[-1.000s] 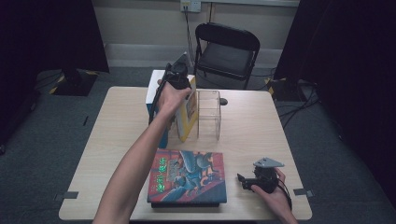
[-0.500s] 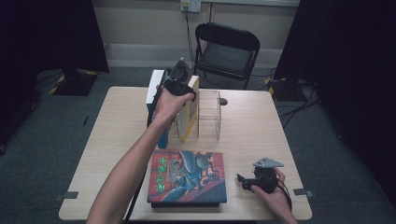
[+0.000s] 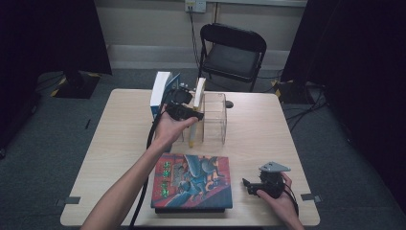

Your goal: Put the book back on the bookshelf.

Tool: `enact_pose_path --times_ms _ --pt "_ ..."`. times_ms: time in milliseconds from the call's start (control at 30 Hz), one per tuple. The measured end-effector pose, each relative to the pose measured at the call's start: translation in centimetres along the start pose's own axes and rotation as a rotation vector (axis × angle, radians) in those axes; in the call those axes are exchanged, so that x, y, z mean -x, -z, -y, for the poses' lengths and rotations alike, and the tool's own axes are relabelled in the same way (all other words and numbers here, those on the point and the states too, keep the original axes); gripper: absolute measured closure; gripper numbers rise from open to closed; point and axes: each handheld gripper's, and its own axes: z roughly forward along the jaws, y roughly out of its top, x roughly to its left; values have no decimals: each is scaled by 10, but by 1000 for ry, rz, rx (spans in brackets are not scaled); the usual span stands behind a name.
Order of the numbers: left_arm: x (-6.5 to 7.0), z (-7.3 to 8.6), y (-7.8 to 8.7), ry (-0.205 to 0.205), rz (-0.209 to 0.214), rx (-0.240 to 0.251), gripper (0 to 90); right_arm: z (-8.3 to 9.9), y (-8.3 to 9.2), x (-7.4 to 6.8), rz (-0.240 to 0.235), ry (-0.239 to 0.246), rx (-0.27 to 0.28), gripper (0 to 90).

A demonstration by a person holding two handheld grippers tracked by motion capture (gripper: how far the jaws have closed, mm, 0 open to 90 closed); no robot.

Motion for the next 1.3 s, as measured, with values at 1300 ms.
enact_pose_path --times_ms 1300 --pt "-8 73 11 -28 66 57 521 0 0 0 2 0 0 111"
